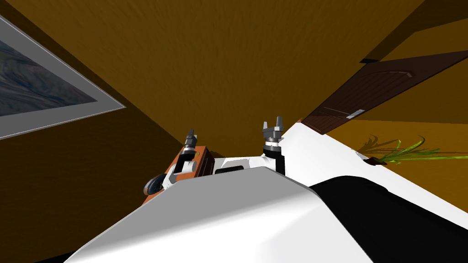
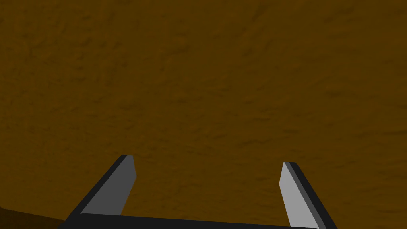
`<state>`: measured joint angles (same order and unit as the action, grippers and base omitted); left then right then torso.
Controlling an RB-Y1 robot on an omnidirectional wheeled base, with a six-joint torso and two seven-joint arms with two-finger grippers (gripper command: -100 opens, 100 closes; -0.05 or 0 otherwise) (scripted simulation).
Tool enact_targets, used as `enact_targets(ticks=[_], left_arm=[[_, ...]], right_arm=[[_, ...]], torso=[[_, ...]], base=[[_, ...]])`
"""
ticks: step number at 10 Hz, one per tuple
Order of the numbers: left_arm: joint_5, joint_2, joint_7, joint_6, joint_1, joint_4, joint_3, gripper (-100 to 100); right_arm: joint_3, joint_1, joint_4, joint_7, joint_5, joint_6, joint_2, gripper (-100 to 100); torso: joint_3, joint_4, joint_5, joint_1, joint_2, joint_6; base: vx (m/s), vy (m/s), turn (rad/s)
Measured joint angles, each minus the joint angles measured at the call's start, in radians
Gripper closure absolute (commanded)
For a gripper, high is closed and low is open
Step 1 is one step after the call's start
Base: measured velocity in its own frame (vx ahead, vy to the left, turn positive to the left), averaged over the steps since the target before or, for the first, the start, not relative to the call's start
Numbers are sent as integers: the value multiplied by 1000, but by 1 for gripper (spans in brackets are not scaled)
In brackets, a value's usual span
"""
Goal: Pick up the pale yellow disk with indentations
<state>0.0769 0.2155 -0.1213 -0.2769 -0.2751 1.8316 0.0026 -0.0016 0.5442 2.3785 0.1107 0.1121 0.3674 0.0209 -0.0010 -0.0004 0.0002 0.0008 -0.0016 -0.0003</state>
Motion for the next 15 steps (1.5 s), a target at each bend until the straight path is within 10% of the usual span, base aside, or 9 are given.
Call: enact_targets(ticks=[15], left_arm=[[122,97,-94,329,201,-399,68,-100]], right_arm=[[0,0,0,0,0,0,0,0]], torso=[[0,0,0,0,0,0]], base=[[21,6,-4]])
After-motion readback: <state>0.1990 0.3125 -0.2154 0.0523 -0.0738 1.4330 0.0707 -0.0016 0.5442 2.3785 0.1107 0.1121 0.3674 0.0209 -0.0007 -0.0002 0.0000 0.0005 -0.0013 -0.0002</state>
